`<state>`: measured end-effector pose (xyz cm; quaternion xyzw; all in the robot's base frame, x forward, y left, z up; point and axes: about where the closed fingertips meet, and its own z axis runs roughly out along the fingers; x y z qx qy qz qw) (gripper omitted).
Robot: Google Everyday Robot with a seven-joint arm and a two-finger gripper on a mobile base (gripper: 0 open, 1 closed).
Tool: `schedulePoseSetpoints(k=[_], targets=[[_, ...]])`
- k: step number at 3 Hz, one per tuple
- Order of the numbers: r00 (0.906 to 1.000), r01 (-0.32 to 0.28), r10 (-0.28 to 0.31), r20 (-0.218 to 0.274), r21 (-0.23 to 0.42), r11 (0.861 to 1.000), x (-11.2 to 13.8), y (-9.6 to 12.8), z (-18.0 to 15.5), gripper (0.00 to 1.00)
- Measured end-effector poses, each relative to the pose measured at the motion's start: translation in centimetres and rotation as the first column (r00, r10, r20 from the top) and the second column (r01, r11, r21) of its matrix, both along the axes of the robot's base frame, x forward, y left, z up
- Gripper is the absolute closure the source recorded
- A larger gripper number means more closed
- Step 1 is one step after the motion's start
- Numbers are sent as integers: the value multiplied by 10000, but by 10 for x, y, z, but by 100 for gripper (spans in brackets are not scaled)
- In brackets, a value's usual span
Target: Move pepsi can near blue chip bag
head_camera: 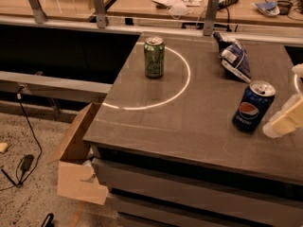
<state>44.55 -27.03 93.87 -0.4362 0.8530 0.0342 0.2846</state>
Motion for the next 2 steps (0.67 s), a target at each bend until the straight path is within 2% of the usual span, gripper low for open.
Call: schedulePoseSetpoints(k=[1, 2], targets=[[9823, 1571, -1690, 803, 1365, 9781, 13, -37, -21, 0], [9607, 2166, -2511, 1183, 2466, 9446, 20, -50, -31, 0]])
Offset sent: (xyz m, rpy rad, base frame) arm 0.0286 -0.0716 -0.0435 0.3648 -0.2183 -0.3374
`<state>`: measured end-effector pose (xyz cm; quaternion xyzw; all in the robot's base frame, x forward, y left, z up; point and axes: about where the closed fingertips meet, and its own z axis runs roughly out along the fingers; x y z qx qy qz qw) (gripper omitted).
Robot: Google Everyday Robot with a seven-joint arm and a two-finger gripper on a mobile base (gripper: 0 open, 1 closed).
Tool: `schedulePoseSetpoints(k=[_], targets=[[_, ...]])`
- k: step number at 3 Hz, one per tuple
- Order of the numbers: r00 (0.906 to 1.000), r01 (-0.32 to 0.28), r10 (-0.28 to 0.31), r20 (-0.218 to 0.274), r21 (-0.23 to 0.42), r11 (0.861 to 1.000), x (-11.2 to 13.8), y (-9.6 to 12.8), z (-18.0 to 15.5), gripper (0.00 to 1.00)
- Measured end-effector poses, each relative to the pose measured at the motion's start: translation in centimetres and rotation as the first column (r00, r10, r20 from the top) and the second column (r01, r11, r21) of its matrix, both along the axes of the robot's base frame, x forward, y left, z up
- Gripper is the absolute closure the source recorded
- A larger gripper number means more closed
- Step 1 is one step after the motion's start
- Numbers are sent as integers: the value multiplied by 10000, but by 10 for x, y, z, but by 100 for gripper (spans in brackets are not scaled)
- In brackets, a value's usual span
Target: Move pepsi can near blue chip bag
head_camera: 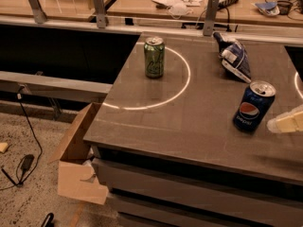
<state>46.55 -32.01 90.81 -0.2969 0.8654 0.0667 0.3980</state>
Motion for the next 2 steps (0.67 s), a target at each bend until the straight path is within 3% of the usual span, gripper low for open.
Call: schedulePoseSetpoints(k=[1, 2], targets=[[9997, 91, -122, 223, 1366, 9906, 7, 11, -12, 0], [9987, -264, 149, 482, 2489, 9682, 12, 32, -12, 0]])
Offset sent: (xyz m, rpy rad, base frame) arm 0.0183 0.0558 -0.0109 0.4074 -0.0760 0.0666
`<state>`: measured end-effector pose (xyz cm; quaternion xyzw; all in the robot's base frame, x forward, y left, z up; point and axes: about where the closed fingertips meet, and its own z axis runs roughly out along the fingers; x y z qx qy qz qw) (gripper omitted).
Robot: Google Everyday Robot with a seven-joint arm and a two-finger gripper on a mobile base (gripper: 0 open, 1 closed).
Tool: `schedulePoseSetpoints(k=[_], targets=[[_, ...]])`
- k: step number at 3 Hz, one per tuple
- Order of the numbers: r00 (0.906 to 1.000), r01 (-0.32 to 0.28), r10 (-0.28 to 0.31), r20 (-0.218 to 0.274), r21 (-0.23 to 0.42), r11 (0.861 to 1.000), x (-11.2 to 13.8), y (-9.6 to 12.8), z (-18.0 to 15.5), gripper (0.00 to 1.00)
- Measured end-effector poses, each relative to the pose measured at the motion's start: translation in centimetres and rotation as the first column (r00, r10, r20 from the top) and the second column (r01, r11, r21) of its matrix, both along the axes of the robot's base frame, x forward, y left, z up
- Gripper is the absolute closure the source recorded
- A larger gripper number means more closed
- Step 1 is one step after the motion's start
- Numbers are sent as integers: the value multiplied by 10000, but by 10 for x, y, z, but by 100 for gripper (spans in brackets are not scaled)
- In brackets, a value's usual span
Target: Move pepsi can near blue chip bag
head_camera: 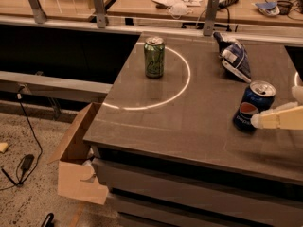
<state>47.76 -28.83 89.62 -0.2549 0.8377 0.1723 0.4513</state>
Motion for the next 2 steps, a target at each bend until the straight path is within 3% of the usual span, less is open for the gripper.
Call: schedulePoseSetpoints(k=[1, 2], targets=[[9971, -646, 607, 459, 895, 9939, 3, 23, 4, 12], [9843, -1537, 1418, 1050, 1157, 9813, 2, 46, 7, 35]])
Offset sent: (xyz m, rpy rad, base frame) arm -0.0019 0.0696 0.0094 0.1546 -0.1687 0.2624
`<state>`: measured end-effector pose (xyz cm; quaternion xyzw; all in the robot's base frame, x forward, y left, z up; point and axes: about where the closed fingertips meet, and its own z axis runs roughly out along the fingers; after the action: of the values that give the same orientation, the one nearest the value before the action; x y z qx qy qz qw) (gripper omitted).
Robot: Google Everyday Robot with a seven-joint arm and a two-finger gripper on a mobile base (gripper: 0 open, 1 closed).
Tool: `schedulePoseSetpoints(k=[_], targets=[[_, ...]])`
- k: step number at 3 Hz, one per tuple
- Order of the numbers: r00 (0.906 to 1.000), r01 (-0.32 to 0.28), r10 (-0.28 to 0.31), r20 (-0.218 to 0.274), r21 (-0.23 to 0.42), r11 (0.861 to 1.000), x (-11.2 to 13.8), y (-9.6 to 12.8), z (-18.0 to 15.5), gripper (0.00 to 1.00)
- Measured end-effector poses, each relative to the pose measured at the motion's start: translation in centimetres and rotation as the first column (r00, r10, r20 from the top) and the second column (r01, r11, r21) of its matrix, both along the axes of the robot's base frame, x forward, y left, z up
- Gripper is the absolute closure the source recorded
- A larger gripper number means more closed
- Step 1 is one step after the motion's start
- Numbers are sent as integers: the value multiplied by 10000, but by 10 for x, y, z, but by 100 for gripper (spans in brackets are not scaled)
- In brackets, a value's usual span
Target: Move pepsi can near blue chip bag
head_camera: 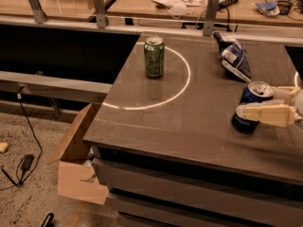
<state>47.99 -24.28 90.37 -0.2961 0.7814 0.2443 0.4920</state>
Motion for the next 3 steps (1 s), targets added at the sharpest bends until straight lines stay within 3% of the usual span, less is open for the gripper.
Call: schedulePoseSetpoints(k=[1, 2, 3], targets=[[9980, -558, 563, 292, -163, 9983, -3, 14, -3, 59], [9985, -336, 366, 405, -719, 9968, 13, 5, -3, 80], [9988, 408, -364, 341, -1415, 9891, 48, -25, -3, 100]])
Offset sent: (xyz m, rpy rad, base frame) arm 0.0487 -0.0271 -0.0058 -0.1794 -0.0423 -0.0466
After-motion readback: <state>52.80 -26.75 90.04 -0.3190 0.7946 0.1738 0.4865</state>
